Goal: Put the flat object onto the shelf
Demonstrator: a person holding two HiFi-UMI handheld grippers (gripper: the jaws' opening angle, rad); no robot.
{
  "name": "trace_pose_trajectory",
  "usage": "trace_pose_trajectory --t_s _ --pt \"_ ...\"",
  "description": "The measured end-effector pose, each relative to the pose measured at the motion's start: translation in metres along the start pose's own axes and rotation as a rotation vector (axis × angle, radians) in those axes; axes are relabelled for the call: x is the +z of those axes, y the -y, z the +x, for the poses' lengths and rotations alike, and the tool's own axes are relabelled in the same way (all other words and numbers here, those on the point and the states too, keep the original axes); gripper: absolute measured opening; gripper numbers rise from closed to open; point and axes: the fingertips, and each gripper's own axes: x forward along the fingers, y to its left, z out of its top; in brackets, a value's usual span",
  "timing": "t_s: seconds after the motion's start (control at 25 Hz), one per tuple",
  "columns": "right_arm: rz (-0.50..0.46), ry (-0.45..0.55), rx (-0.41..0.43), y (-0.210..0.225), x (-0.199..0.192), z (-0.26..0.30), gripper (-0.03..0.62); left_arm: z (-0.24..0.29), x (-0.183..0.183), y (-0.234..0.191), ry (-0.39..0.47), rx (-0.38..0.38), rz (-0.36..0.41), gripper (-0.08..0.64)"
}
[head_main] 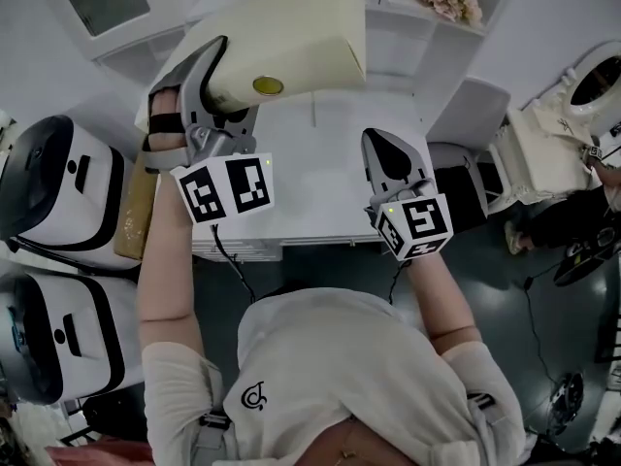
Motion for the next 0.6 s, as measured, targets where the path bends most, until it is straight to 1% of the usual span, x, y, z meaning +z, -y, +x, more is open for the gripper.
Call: trace_pose_trajectory --t_s 0.24,0.4,0.48,0.6 --pt "-0.019 -0.001 -0.034 0.006 0.007 0.014 0.008 0.042 0.008 -0.004 0.022 -0.044 0.189 0.314" --pt "-0.017 -0.005 -0.048 0.009 0.005 0.022 0.008 0.072 0.006 0.005 0.014 -0.084 0.308 0.319" --pt "-0.011 -0.011 -0.056 0.011 0.002 0.024 0.008 0.086 0.004 0.011 0.008 -0.101 0.348 0.321" --pt "-0.011 -0.019 -0.069 0.012 -0.002 0.028 0.008 0.106 -0.004 0.017 0.001 -0.119 0.367 0.322"
